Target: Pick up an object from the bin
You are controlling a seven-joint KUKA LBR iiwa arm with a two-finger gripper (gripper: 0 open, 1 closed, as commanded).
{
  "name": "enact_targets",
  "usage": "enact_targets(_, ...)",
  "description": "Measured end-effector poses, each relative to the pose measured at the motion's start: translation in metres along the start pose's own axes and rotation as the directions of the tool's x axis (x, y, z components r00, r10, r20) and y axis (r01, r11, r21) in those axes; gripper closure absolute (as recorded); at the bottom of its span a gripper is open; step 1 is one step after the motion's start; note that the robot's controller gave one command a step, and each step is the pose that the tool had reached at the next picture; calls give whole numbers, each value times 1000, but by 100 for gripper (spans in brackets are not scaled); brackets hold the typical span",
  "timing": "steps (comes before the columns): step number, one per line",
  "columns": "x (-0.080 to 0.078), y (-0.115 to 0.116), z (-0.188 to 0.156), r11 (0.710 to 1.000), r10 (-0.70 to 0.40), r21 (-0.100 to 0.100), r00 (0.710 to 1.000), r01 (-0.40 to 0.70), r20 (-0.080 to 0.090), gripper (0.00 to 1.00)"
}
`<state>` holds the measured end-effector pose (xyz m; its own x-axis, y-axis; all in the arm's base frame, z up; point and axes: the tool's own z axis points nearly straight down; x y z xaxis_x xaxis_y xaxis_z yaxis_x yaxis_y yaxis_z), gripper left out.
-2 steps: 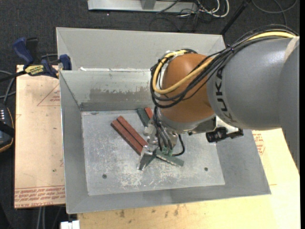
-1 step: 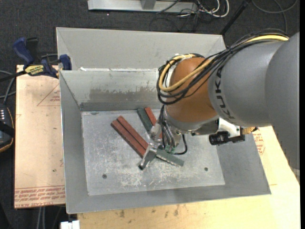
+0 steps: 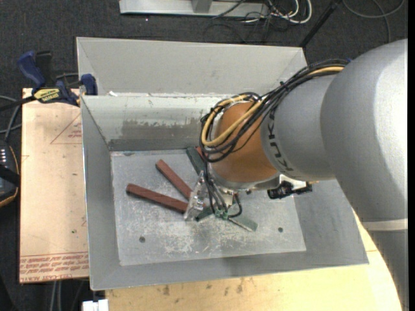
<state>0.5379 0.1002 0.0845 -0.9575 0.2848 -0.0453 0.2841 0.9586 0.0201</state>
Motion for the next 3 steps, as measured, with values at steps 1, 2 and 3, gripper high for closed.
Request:
enact_targets(1,0,0,0,1000,0,0,1000,0,0,100)
enact_targets(2,-24,14,-165,1000,-21,14,999,21,-37,100)
enact_targets(3,-23,13,-162,1000,-21,17,999,21,-41,100)
